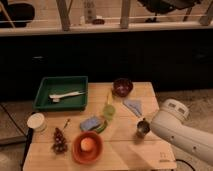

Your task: Stack cups on top of each other

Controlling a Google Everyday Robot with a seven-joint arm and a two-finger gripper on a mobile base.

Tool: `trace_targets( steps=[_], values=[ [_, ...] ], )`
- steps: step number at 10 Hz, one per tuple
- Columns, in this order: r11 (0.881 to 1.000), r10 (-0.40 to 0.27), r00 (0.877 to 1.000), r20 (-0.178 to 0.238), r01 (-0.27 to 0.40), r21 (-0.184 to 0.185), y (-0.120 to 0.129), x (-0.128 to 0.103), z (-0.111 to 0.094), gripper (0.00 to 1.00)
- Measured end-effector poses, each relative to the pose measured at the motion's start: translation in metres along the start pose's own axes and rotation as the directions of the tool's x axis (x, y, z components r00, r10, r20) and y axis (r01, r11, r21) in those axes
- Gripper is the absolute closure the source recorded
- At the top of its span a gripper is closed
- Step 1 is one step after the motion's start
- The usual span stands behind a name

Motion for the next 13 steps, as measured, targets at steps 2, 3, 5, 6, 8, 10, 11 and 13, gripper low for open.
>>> trace_targets(
  steps=[2,3,5,6,8,10,11,13],
  values=[
    [0.999,-0.034,0.999,-0.011,0.034,0.024,0.002,0.001,0.0,0.2],
    [0.998,-0.046,0.999,-0.018,0.047,0.032,0.004,0.003,0.0,0.2],
    [0.998,-0.056,0.998,-0.027,0.057,0.035,0.0,0.006,0.001,0.22],
    [0.998,-0.058,0.998,-0.033,0.059,0.028,0.002,0.004,0.001,0.23],
    [0.996,-0.077,0.996,-0.044,0.078,0.037,-0.004,0.002,0.0,0.25],
    [0.995,-0.092,0.994,-0.055,0.094,0.04,0.0,0.005,0.001,0.33],
    [0.994,-0.097,0.994,-0.059,0.099,0.041,-0.001,0.001,0.0,0.36],
    [0.991,-0.122,0.99,-0.074,0.125,0.047,-0.009,-0.006,-0.003,0.44]
  ],
)
